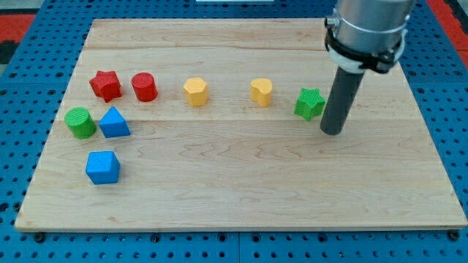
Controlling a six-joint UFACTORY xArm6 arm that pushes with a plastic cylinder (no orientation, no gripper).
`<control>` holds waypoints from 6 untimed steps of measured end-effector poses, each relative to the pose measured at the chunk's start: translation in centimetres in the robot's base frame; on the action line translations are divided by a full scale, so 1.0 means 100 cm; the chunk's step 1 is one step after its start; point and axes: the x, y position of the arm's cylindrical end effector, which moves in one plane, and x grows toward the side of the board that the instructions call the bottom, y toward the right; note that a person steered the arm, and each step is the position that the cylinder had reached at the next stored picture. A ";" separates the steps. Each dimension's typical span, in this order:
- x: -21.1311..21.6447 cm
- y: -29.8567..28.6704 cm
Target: Nudge the green star parallel to the yellow heart
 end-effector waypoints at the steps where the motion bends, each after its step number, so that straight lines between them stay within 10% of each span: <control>1: -0.016 -0.038; 4: -0.056 -0.024; 6: 0.031 -0.150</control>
